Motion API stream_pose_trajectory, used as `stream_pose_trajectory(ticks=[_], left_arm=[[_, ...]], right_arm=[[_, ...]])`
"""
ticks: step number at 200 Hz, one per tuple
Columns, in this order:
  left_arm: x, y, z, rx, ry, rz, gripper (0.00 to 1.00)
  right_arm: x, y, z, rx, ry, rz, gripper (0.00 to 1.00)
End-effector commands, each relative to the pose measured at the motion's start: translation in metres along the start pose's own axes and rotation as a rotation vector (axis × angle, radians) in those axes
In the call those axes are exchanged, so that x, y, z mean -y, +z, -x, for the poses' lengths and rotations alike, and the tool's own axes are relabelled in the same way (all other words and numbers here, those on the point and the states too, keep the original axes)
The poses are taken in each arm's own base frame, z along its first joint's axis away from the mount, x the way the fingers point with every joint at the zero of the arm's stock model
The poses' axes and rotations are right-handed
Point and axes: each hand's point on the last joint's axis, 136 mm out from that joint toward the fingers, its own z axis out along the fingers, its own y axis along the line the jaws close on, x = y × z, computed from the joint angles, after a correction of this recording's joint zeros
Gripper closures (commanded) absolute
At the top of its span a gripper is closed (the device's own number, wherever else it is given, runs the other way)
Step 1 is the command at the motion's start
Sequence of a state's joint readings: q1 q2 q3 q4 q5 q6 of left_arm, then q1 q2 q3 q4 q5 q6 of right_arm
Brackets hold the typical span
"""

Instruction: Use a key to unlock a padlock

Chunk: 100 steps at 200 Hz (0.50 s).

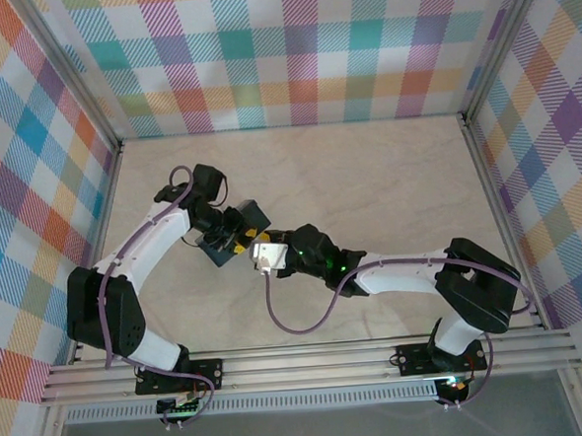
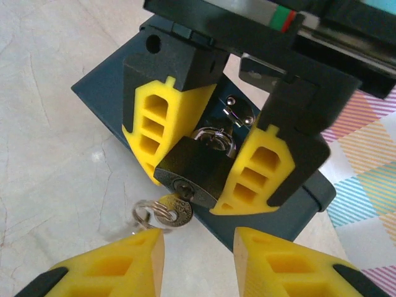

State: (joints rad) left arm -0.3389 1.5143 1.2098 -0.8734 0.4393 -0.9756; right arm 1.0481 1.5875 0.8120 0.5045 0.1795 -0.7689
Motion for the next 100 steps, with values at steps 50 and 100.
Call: stream_pose_trajectory(ticks=[50, 100], left_arm=[[0.012, -0.007, -0.005, -0.001, 0.024, -0.034, 0.85], [0.012, -0.006, -0.005, -0.004, 0.023, -0.038, 0.85]], right_arm=[[0.003, 0.014, 0.01, 0.02, -0.075, -0.036, 0.73], [0.012, 0.016, 0.013, 0.021, -0.082, -0.081, 0.74]])
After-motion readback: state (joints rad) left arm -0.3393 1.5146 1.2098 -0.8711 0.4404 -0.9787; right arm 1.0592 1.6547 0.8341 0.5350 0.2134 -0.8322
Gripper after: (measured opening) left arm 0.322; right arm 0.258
